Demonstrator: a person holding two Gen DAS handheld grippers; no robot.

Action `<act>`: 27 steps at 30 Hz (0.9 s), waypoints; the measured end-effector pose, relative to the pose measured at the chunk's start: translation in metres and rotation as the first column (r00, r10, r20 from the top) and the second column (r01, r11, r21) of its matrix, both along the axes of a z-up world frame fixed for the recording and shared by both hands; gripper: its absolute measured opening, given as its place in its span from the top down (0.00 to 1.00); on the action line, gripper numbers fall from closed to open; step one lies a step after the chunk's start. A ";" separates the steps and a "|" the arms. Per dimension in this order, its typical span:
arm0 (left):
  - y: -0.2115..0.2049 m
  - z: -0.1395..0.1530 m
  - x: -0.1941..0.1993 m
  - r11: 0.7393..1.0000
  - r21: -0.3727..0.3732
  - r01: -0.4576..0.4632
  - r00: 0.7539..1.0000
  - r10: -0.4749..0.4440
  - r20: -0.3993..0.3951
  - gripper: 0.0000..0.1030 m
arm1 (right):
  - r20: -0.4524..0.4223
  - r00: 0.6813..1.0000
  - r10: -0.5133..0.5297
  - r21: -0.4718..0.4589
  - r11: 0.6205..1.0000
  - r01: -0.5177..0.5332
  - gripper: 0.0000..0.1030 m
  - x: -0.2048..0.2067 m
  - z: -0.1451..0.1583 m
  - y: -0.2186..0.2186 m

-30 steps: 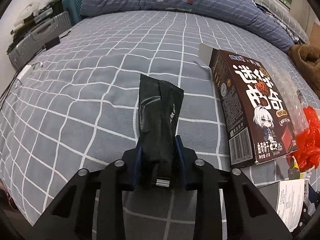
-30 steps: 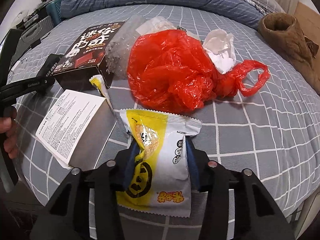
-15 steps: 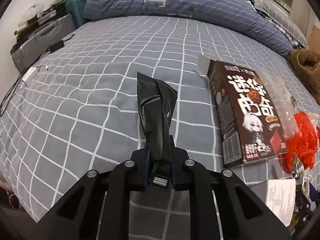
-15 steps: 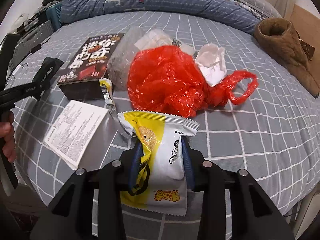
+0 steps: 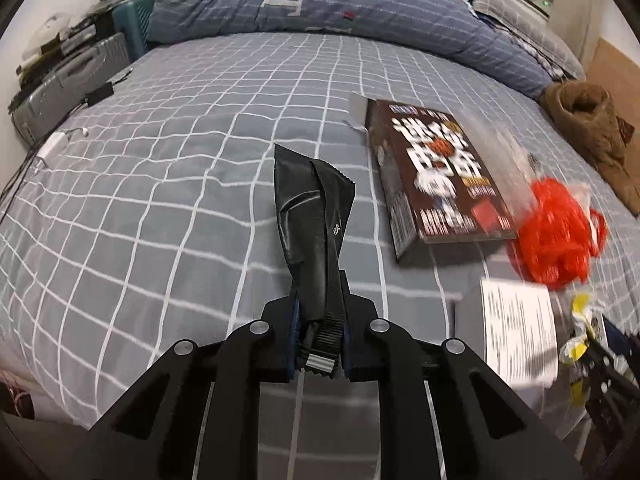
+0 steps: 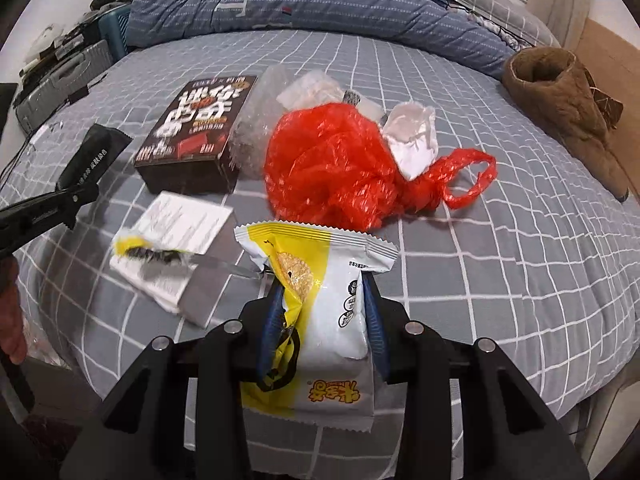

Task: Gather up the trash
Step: 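Carry both packets off the bed toward the trash bin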

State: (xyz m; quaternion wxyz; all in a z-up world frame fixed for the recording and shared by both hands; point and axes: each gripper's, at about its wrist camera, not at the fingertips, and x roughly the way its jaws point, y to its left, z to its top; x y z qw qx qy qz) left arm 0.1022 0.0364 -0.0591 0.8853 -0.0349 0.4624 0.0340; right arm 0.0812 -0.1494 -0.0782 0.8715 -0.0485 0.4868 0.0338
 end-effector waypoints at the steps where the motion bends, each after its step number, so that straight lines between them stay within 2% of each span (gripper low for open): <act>1: -0.002 0.000 -0.007 1.000 0.007 0.008 1.000 -0.008 0.002 0.86 | -0.002 1.000 0.002 -0.004 1.000 -0.002 0.65 -0.002 -0.001 0.001; 6: -0.005 0.002 -0.029 0.999 0.018 0.028 1.000 -0.028 0.007 0.86 | 0.015 1.000 0.003 -0.001 1.000 -0.003 0.65 -0.013 0.002 0.003; 19: -0.006 0.015 -0.069 0.998 -0.031 0.051 0.998 -0.049 0.046 0.85 | 0.045 0.999 -0.002 0.015 1.000 0.002 0.65 -0.037 0.014 0.003; 27: -0.013 0.022 -0.093 0.998 -0.019 0.059 0.997 -0.058 0.056 0.85 | 0.068 0.998 -0.016 0.038 0.999 0.013 0.65 -0.052 0.025 -0.002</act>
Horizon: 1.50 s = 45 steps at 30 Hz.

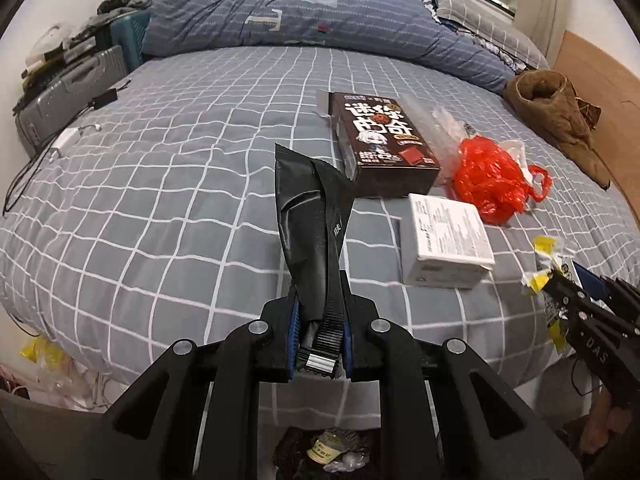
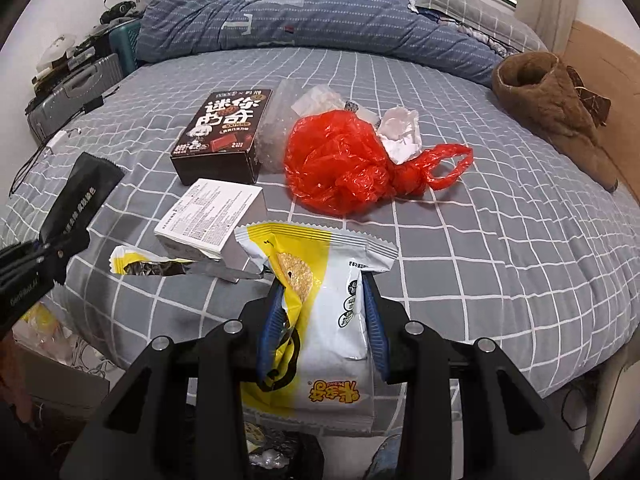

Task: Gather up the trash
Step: 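Carry both packets off the bed toward the trash bin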

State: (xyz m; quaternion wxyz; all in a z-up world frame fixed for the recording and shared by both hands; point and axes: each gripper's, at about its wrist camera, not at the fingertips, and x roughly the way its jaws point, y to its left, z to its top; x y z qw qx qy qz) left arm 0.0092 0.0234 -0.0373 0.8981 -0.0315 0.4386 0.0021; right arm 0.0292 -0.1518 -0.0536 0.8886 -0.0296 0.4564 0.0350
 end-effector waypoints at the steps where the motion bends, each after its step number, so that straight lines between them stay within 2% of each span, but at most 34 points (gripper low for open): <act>1: -0.002 0.002 -0.004 1.000 0.006 0.003 1.000 -0.003 0.008 0.85 | 0.002 1.000 -0.003 0.004 1.000 0.003 0.65 -0.002 0.001 -0.001; 12: -0.005 -0.003 -0.045 1.000 -0.011 -0.007 1.000 0.007 -0.019 0.85 | 0.010 1.000 0.010 0.016 1.000 -0.010 0.65 -0.020 0.010 0.003; 23: -0.007 -0.005 -0.087 1.000 -0.022 -0.018 0.999 0.017 -0.027 0.85 | 0.038 0.998 0.041 0.006 0.999 -0.041 0.65 -0.057 0.025 0.014; 37: -0.008 -0.001 -0.137 0.997 -0.057 -0.046 0.998 0.043 -0.055 0.85 | 0.000 0.997 0.072 0.022 0.997 -0.072 0.66 -0.112 0.021 0.023; 45: -0.013 -0.010 -0.156 0.997 -0.053 -0.048 0.992 0.041 -0.123 0.85 | -0.037 0.997 0.071 0.033 0.997 -0.069 0.66 -0.137 0.019 0.027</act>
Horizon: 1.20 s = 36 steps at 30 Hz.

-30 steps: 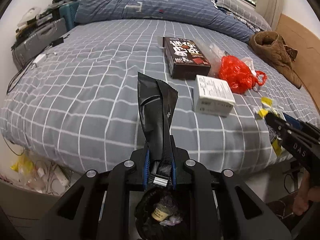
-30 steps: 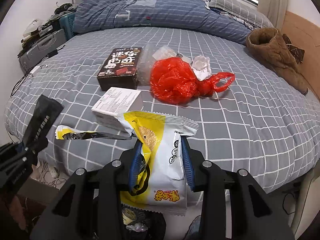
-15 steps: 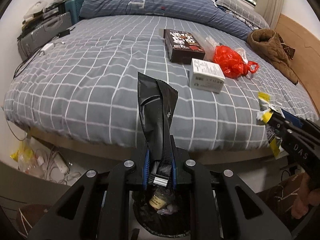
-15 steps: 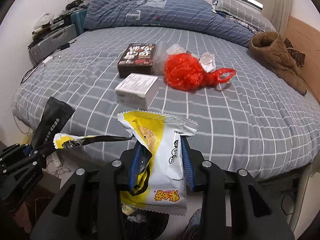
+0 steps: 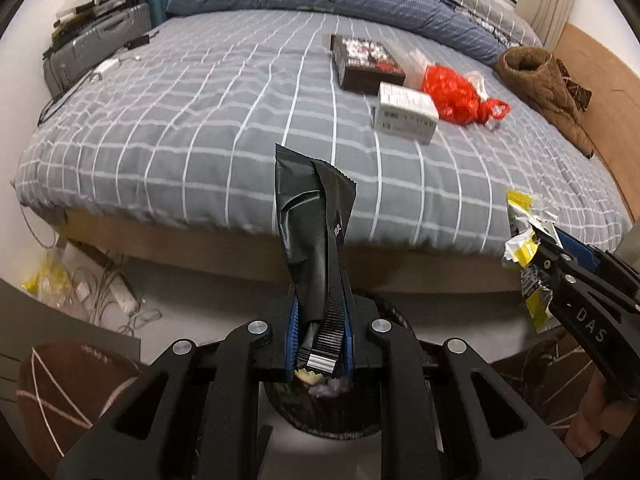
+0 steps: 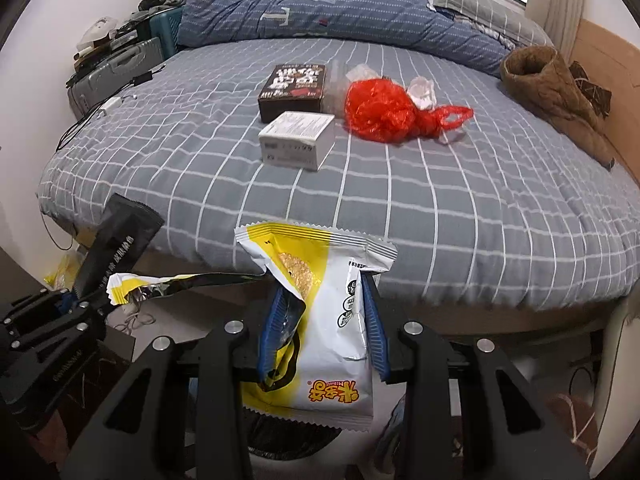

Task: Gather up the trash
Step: 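Carry both packets off the bed toward the trash bin, then lower both held packets over the opening of the bin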

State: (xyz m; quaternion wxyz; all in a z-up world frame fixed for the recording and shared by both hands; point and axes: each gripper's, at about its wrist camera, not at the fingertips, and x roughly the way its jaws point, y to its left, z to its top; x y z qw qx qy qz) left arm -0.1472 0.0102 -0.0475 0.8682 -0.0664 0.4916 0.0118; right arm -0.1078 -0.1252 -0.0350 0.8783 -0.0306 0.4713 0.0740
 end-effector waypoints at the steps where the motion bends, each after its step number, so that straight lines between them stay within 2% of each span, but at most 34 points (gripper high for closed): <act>1: 0.000 -0.002 -0.002 1.000 -0.001 0.000 1.000 0.000 -0.012 0.85 | -0.007 1.000 -0.001 -0.003 1.000 0.001 0.66 -0.003 -0.002 0.001; 6: -0.001 -0.017 -0.008 0.999 0.036 0.006 0.998 -0.003 -0.067 0.85 | -0.083 0.996 -0.023 0.005 1.000 0.024 0.66 -0.012 -0.020 0.000; 16: 0.005 -0.069 0.006 1.000 0.025 0.019 0.988 -0.015 -0.156 0.85 | -0.189 0.982 -0.014 -0.010 1.000 0.013 0.66 -0.008 -0.075 0.005; 19: 0.005 -0.084 0.011 0.999 0.000 0.033 0.983 -0.032 -0.178 0.85 | -0.203 0.979 0.003 -0.015 1.000 -0.006 0.66 -0.003 -0.086 0.012; 24: 0.009 -0.102 0.024 1.000 0.005 0.030 0.977 -0.028 -0.211 0.84 | -0.220 0.975 0.020 -0.024 0.999 -0.026 0.66 0.009 -0.103 0.024; 27: 0.014 -0.112 0.030 1.000 0.007 0.021 0.973 -0.019 -0.229 0.84 | -0.253 0.967 0.026 -0.034 0.999 -0.035 0.66 0.014 -0.123 0.029; 29: 0.016 -0.122 0.032 0.999 0.036 0.023 0.971 -0.014 -0.240 0.84 | -0.281 0.959 0.025 -0.041 0.998 -0.038 0.66 0.017 -0.139 0.031; 31: 0.021 -0.133 0.034 1.000 0.013 0.011 0.963 -0.008 -0.271 0.84 | -0.302 0.953 0.024 -0.038 0.999 -0.037 0.66 0.019 -0.149 0.032; 36: 0.022 -0.153 0.041 0.999 0.024 0.023 0.953 -0.015 -0.303 0.84 | -0.351 0.936 0.035 -0.042 0.998 -0.053 0.66 0.024 -0.176 0.043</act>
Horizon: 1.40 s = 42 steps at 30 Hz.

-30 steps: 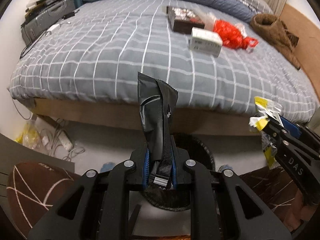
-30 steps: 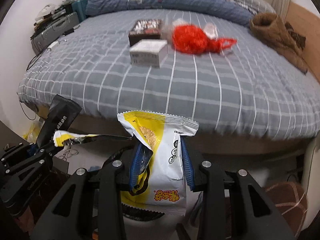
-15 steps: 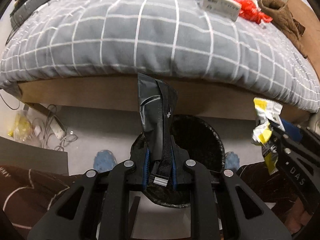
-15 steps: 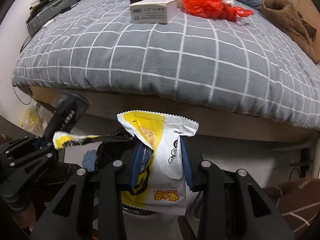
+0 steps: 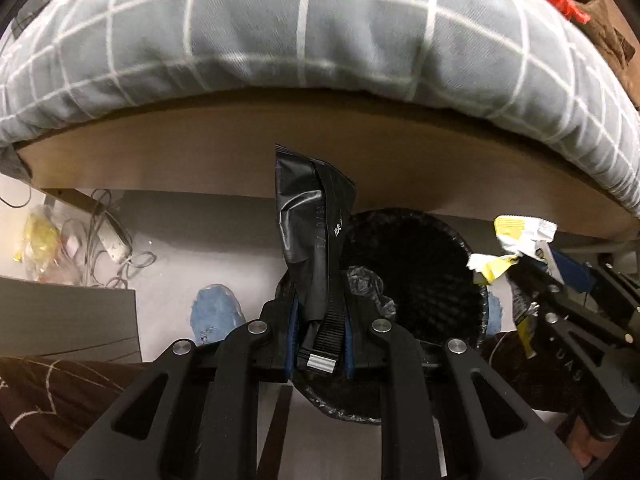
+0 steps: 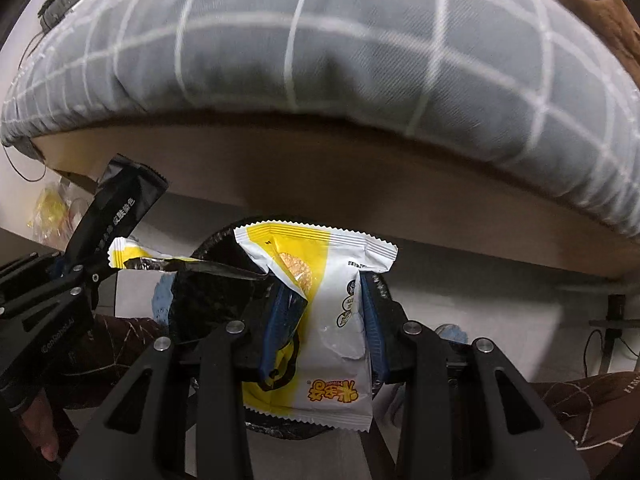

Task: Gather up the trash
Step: 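Lower both held packets over the opening of the bin, then open the right tool to drop the yellow-and-white packet while the left tool drops the black packet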

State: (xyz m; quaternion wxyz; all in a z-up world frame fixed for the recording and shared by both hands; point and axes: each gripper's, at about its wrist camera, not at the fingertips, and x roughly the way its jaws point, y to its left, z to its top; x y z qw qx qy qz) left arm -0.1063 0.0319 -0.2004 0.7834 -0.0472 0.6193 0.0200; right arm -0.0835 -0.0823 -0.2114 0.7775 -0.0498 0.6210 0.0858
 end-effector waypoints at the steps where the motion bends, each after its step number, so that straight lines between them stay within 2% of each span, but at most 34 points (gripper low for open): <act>1: 0.000 -0.005 0.002 1.000 0.006 0.003 1.000 -0.003 -0.011 0.84 | -0.006 1.000 0.005 0.000 1.000 -0.005 0.66 0.001 -0.004 0.000; 8: 0.005 -0.028 0.008 1.000 0.005 0.002 0.998 -0.001 -0.064 0.84 | -0.047 0.999 0.018 0.007 1.000 -0.018 0.66 0.006 -0.022 0.005; 14: 0.020 -0.036 0.009 0.999 0.016 -0.030 0.996 0.031 -0.086 0.84 | -0.084 0.995 0.056 0.009 0.998 -0.055 0.64 0.009 -0.037 0.019; 17: 0.024 -0.036 0.006 0.999 0.020 -0.039 0.995 0.041 -0.092 0.84 | -0.093 0.993 0.073 0.012 0.997 -0.072 0.56 0.008 -0.038 0.023; 20: 0.022 -0.035 0.005 0.999 0.021 -0.037 0.994 0.039 -0.099 0.84 | -0.093 0.991 0.095 0.006 0.996 -0.094 0.52 0.005 -0.039 0.030; 23: 0.023 -0.035 0.006 0.999 0.019 -0.036 0.995 0.038 -0.098 0.84 | -0.097 0.989 0.110 -0.002 0.994 -0.110 0.42 0.005 -0.040 0.033; 25: 0.021 -0.035 0.008 0.999 0.015 -0.032 0.995 0.034 -0.098 0.84 | -0.096 0.988 0.121 -0.010 0.992 -0.122 0.41 0.003 -0.040 0.033; 33: 0.007 -0.038 0.014 1.000 -0.013 0.005 0.996 -0.006 -0.095 0.84 | -0.070 0.988 0.134 -0.018 0.991 -0.136 0.11 -0.006 -0.032 0.012; 35: -0.002 -0.038 0.012 0.999 -0.020 0.027 0.996 -0.028 -0.089 0.84 | -0.057 0.991 0.120 -0.015 0.993 -0.121 0.07 -0.009 -0.028 0.002; 42: -0.037 -0.043 0.006 0.995 -0.022 0.095 0.990 -0.097 -0.102 0.84 | -0.035 0.999 0.017 -0.020 1.000 -0.018 0.07 -0.008 -0.023 -0.041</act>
